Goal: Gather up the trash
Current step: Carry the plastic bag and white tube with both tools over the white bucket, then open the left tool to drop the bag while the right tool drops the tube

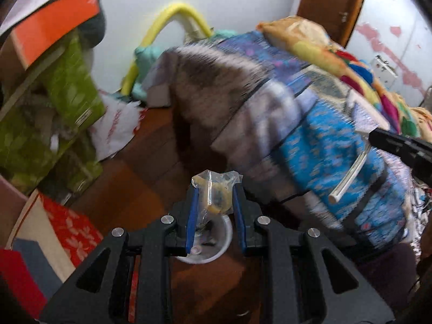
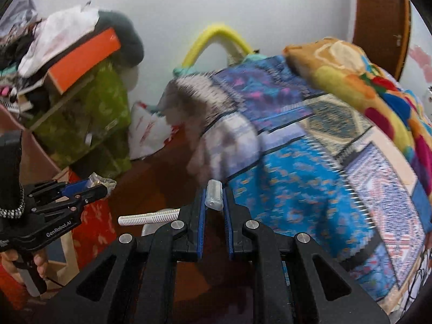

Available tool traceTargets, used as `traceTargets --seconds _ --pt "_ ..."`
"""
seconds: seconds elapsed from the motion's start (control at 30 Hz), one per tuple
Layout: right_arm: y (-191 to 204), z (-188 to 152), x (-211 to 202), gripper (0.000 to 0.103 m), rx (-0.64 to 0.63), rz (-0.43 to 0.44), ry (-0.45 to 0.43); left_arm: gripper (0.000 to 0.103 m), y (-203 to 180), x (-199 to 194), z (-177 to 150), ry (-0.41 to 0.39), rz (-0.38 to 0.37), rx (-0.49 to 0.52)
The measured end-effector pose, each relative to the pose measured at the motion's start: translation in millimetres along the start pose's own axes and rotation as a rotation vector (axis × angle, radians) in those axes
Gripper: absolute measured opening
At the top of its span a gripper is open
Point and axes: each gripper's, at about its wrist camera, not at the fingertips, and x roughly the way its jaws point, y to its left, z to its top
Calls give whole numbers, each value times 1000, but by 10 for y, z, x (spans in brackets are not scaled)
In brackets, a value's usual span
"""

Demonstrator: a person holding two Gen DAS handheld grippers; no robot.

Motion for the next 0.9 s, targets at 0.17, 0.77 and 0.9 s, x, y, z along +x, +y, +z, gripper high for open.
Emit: traceTargets --seconds 0.17,0.77,0.9 --pt "348 -53 388 12 -56 26 79 24 358 247 -279 64 19 -60" --pt "1049 -144 1642 26 -194 156 379 24 687 878 -785 211 22 -172" --pt "1053 -137 1670 30 -211 132 372 24 620 971 -712 224 11 -157"
